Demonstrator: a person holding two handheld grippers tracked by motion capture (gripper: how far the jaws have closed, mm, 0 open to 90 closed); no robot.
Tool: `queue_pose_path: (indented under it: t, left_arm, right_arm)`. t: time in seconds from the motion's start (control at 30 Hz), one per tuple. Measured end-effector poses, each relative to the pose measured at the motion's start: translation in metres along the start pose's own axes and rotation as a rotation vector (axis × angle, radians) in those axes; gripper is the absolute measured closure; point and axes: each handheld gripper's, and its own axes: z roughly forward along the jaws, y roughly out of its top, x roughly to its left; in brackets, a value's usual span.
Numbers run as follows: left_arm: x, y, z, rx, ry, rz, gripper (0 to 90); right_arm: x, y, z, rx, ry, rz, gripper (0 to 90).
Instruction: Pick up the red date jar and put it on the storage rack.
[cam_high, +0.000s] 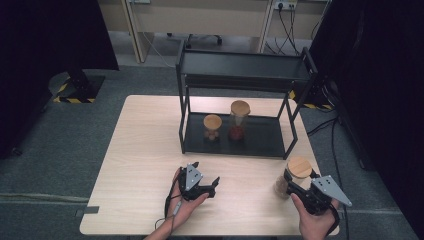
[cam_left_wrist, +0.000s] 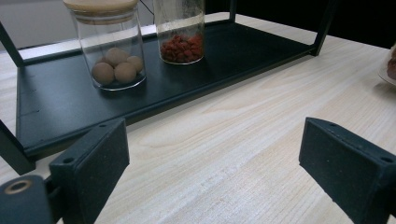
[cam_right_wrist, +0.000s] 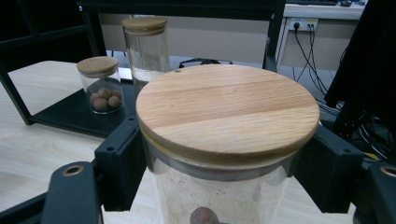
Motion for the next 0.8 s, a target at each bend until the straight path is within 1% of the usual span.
queue_pose_path:
  t: [0.43,0.8]
  left_arm:
    - [0.000,0.000,0.000,0.000,0.000,0.000,8.0]
    - [0.000,0.000,0.000,0.000,0.001,-0.002,8.0]
  right_arm:
    - [0.005,0.009,0.004,-0.013,0.014,-0.004,25.5]
    - [0.007,0.019,0.008,-0.029,0.021,-0.011,25.5]
